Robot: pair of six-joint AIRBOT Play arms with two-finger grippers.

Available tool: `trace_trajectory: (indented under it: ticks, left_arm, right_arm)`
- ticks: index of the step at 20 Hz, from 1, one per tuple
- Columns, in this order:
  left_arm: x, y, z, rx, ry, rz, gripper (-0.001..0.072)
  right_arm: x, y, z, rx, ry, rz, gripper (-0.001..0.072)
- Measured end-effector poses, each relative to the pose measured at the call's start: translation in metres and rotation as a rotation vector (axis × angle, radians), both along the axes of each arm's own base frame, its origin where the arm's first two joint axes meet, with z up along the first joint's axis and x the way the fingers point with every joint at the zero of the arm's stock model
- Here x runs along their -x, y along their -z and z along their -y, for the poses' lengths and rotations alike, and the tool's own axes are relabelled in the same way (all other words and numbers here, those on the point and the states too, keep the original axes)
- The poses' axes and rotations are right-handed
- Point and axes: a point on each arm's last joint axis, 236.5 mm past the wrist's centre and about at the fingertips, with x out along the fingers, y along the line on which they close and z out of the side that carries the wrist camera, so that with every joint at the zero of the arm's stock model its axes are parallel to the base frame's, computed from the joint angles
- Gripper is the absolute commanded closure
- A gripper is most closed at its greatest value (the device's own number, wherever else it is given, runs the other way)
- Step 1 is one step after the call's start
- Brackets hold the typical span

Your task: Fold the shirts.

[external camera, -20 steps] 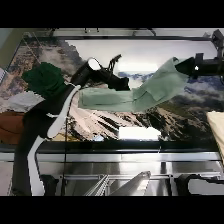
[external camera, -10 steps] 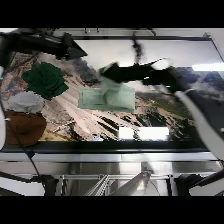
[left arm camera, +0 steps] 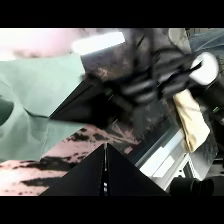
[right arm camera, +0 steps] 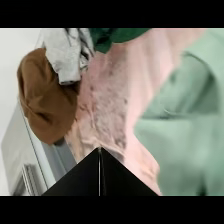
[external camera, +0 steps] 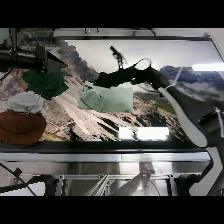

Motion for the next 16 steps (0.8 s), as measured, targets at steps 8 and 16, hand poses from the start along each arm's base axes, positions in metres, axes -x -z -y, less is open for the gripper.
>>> trace_trajectory:
  ticks: [8,16]
  left_arm:
    - [0.033,0.015,0.001,0.001,0.012,-0.023,0.0691]
    - [0.034,0.001,0.002,-0.004,0.008,0.01,0.0693]
  right_arm:
    - [-0.006,0.055,0.186,0.385,0.246,-0.217,0.0131]
    - [-0.001,0.141,0.18,0.309,0.281,-0.444,0.0165]
